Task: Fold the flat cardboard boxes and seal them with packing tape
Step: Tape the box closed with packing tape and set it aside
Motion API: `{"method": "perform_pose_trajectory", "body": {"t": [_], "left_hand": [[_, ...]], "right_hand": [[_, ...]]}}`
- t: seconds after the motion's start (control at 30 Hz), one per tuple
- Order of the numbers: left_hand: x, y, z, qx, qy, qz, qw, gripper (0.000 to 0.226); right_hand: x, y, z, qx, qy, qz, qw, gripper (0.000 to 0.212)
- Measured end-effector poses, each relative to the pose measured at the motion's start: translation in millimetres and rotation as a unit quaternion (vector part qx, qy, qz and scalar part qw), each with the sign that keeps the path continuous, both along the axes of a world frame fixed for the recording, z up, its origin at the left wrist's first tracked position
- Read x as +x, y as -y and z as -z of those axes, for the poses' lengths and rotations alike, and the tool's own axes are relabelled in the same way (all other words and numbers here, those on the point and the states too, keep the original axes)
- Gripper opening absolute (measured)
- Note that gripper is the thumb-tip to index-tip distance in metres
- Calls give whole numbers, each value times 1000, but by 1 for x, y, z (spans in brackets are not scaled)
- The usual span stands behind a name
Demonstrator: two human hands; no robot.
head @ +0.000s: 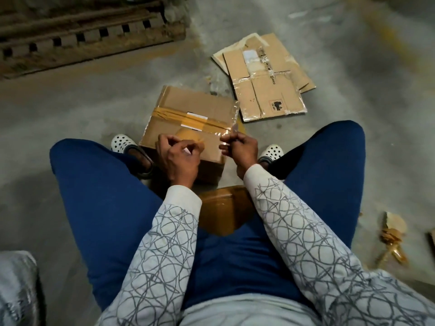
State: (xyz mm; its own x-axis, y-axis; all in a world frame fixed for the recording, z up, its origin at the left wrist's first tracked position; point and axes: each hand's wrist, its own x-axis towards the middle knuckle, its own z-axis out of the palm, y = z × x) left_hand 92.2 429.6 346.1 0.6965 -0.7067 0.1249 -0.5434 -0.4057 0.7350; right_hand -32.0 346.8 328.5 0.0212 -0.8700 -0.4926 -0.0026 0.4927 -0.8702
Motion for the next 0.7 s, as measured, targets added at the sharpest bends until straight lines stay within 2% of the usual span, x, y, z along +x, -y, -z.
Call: {"method": "perform_pose_trajectory", "body": {"t": [0.1, 0.17, 0.23, 0.27, 0.4, 0.47, 0.57, 0.63, 0.7], "left_hand": [[6, 2, 1, -45, 107, 26, 993, 11], [6, 5, 1, -88, 98, 54, 990, 11], [2, 6, -2, -108, 40, 70, 991, 13], [1, 7, -4, -110, -7, 72, 991, 16], [12, 34, -4, -34, -186, 89, 978, 16], [24, 56, 3, 5, -230, 119, 966, 18], [31, 85, 16, 60, -295, 148, 942, 26], [29, 99, 20, 97, -335, 166, 923, 24], [24, 114, 25, 120, -326, 177, 921, 17]], "right_hand": [[-1, -22, -6, 40, 46, -24, 998, 45], [0, -33, -9, 50, 59, -61, 995, 35], [2, -41, -12, 67, 80, -100, 989, 27], [3, -41, -11, 66, 76, -117, 988, 30], [0, -34, 2, 25, -16, -153, 988, 56], [-5, -31, 2, 47, -3, -125, 991, 58], [-14, -25, 4, 65, 12, -91, 994, 40], [-17, -22, 5, 67, 20, -73, 995, 32], [-17, -18, 10, 72, 14, -67, 995, 38]]}}
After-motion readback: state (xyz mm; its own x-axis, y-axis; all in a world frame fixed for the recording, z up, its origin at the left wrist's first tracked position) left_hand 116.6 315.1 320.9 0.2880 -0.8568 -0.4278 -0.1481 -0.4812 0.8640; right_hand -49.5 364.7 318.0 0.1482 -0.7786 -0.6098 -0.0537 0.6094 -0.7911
